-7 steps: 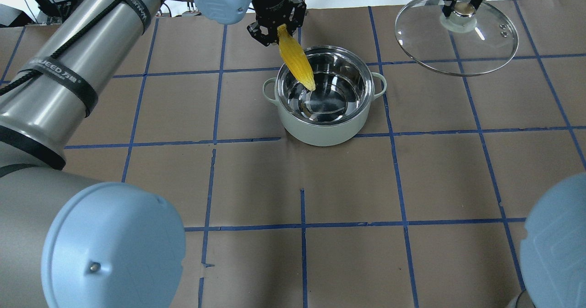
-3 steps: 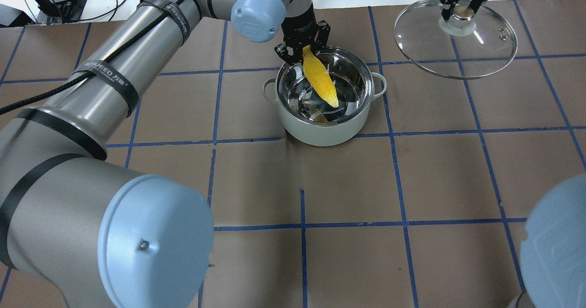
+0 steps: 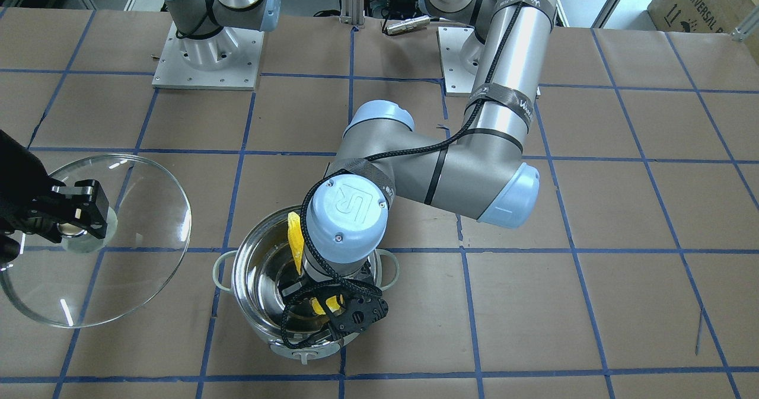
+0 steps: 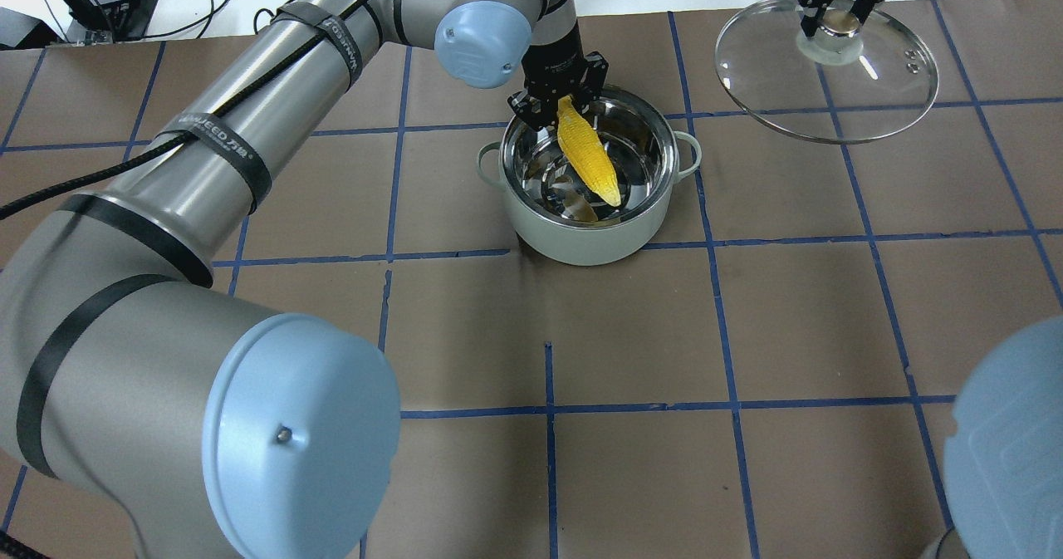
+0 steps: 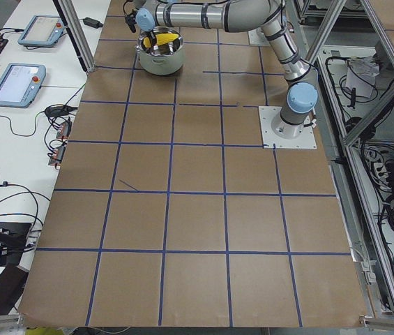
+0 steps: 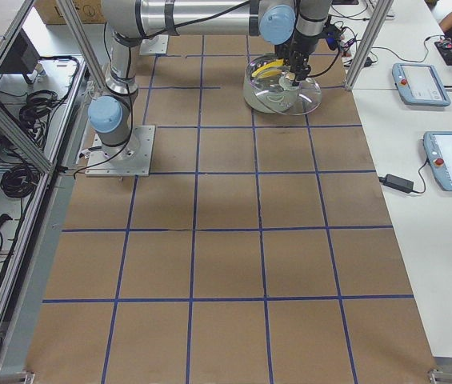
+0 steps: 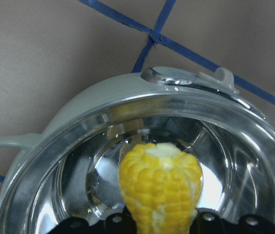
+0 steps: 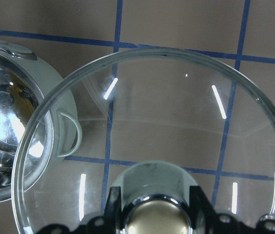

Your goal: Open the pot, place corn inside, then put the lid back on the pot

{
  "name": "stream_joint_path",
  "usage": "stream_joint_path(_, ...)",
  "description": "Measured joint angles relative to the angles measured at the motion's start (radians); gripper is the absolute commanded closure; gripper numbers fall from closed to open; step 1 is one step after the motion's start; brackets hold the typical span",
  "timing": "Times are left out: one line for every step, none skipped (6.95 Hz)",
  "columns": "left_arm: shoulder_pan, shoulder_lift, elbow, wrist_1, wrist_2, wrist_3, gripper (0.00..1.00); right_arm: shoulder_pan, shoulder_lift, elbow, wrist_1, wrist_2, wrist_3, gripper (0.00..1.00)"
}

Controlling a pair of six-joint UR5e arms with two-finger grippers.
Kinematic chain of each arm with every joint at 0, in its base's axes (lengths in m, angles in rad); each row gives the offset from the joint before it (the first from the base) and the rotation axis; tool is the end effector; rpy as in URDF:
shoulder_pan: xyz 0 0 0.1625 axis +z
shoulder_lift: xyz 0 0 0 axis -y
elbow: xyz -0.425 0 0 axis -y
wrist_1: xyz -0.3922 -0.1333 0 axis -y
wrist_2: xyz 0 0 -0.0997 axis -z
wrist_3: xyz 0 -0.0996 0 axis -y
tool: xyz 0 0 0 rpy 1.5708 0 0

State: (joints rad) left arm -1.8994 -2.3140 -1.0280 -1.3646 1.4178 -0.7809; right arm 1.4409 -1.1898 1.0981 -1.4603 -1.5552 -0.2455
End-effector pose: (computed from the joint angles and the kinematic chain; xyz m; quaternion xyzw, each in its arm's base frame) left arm -0.3897 -0.6830 0.2995 0.2234 -0.9717 -0.0378 0.0665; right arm 0.0500 -0.6584 0.4915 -0.0577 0.9983 0.0078 0.0094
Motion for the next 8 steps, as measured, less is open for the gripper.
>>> stream_joint_path(0.003,-0.001,0.002,0.001,-0.006,0.002,0.0,0.001,0.0,-0.001,0.0,0.001,0.002,0.87)
stream_joint_path(0.009,0.005,0.004,0.0,-0.013,0.005,0.0,0.001,0.0,-0.001,0.0,0.001,0.004,0.87)
stream_joint_path(0.017,0.015,0.005,-0.001,-0.016,0.009,0.0,0.003,-0.001,0.0,0.0,0.001,0.005,0.87)
stream_joint_path(0.026,0.028,0.005,-0.005,-0.016,0.013,0.0,0.005,-0.001,0.0,0.0,0.001,0.007,0.87)
stream_joint_path(0.043,0.051,0.0,-0.012,-0.013,0.034,0.0,0.013,-0.002,-0.001,-0.001,0.001,0.017,0.87)
stream_joint_path(0.079,0.09,-0.009,-0.039,-0.01,0.09,0.0,0.038,-0.001,-0.002,-0.006,0.0,0.05,0.88)
stream_joint_path(0.135,0.143,-0.015,-0.108,-0.005,0.187,0.0,0.076,0.001,-0.002,-0.014,0.0,0.1,0.9)
stream_joint_path(0.198,0.203,-0.018,-0.191,0.001,0.309,0.0,0.114,0.005,-0.001,-0.026,0.0,0.147,0.9)
